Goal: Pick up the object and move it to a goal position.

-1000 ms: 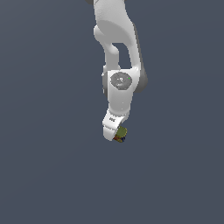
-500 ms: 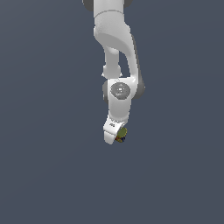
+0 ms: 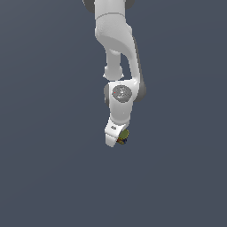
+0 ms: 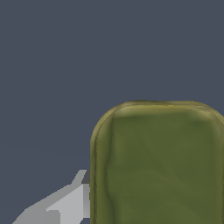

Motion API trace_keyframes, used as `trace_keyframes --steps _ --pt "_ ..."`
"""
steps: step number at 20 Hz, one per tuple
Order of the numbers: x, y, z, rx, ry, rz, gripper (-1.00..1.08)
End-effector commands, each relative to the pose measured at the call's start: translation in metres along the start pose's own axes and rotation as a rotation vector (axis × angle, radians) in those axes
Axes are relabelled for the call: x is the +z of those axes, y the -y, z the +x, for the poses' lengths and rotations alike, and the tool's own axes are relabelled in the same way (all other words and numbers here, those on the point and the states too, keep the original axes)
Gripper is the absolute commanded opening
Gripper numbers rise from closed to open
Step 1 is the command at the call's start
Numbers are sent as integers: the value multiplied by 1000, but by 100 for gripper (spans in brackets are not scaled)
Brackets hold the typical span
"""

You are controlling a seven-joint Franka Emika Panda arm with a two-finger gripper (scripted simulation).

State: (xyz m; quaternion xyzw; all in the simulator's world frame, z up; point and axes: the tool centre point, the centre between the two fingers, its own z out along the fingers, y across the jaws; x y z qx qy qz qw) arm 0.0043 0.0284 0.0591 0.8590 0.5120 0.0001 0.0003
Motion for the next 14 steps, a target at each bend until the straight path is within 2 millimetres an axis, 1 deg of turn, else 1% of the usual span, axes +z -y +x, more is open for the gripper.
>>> trace_keyframes --steps 1,5,8,11,14 --pt "1 0 0 0 0 1 -100" --pt "0 0 0 0 0 0 -100" --pt "-1 0 -5 0 0 0 -100" --pt "-2 0 -15 0 0 0 -100" --pt "-5 1 -31 0 0 0 -100"
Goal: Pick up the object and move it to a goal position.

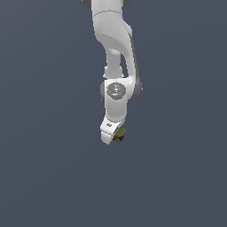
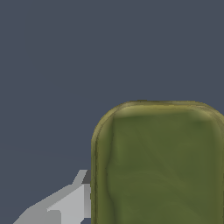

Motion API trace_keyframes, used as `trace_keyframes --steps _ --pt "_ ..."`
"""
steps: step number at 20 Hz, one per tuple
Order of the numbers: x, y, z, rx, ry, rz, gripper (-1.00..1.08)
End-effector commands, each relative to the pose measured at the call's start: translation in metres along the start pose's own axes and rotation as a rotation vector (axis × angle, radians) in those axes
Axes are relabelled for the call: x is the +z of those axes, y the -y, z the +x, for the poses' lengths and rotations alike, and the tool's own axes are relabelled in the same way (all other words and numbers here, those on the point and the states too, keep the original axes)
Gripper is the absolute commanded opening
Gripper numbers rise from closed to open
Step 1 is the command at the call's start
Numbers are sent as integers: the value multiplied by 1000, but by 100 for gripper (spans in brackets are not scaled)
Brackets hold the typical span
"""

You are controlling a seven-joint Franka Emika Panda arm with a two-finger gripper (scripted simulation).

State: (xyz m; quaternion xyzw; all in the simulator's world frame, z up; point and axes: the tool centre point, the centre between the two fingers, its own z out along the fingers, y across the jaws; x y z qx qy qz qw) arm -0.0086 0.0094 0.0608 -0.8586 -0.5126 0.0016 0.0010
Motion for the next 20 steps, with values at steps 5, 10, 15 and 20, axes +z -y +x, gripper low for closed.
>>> trace_keyframes --steps 5,10,15,20 --pt "-10 -1 -50 2 -1 -4 -100" --pt "-19 0 -105 2 -1 -4 -100" --pt "-27 0 -156 2 -2 -4 -100" --pt "-33 -1 -192 2 -2 -4 -100"
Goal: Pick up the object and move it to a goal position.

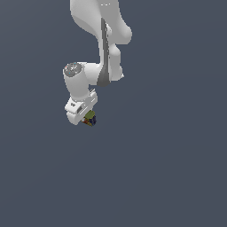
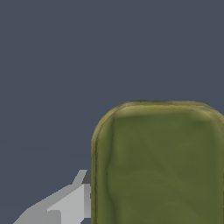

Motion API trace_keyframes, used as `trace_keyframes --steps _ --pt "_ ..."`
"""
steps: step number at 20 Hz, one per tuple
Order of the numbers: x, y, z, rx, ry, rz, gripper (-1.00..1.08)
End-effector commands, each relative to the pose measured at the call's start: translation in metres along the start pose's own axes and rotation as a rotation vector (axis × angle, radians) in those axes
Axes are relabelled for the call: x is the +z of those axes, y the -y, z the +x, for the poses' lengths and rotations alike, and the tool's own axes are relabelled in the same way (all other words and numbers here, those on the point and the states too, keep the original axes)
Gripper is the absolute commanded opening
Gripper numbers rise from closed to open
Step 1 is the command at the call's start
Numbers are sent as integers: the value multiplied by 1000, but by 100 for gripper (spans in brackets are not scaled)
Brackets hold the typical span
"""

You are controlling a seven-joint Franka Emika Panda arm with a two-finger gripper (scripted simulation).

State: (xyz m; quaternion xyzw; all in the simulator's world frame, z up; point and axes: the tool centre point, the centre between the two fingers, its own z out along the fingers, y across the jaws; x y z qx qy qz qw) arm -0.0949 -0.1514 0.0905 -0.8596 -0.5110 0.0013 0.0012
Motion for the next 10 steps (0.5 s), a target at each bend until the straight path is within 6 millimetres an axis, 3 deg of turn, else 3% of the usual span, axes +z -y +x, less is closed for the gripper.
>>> trace_keyframes --steps 1,5,10 --pt "-4 -1 -15 -2 -1 -4 -100" --pt "-7 -2 -29 -2 -1 -3 -100" --pt "-7 -4 -33 -2 -1 -3 -100"
